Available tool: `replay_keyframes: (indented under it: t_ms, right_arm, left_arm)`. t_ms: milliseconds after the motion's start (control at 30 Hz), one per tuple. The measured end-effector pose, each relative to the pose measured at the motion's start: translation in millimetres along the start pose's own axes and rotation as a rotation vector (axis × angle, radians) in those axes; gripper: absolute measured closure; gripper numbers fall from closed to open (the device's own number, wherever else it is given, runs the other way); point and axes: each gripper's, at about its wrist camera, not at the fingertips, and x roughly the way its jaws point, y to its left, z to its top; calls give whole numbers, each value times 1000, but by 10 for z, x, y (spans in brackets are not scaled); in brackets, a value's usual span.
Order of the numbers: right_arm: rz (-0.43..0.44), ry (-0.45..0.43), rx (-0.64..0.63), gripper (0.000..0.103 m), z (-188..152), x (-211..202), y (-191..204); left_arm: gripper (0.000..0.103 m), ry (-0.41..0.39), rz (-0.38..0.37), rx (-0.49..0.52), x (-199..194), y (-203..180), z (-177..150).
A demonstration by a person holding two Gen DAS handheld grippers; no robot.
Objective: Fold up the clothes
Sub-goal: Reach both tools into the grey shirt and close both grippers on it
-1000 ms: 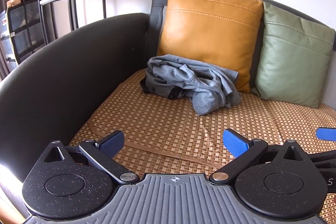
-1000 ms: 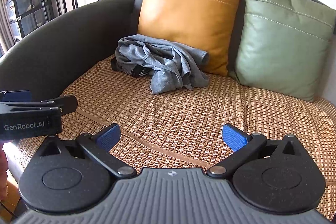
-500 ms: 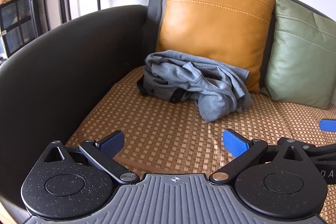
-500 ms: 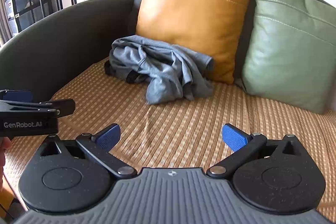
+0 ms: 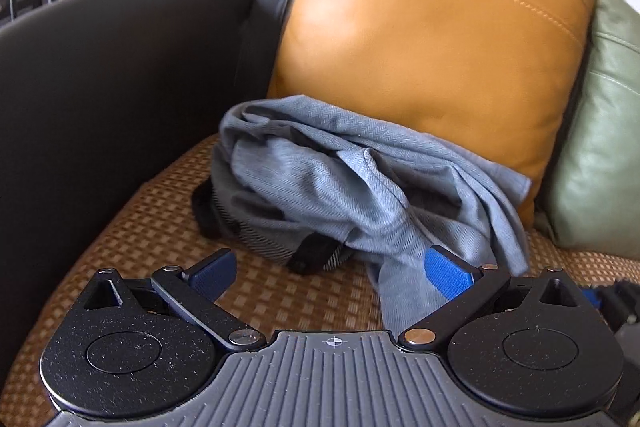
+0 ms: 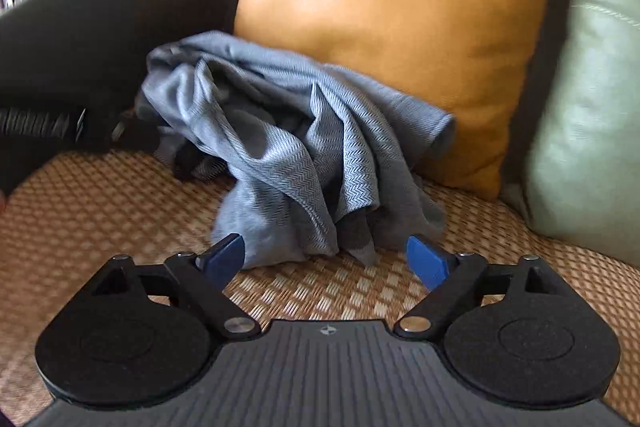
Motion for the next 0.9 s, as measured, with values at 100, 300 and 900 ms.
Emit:
replay_keyframes:
  t_ms: [100,300,900]
  right_arm:
    - [25,-24,11,27,-27,184,-18]
    - [83,-47,52,43,-74,427,-34]
    - [175,-44,-6,89,-285,-805,137]
  left_arm:
    - [0,22,-1,-17,273,-56,67]
    - [5,62,18,-43,690,-107,134]
    - [94,77,-86,68,-496,-78,-265]
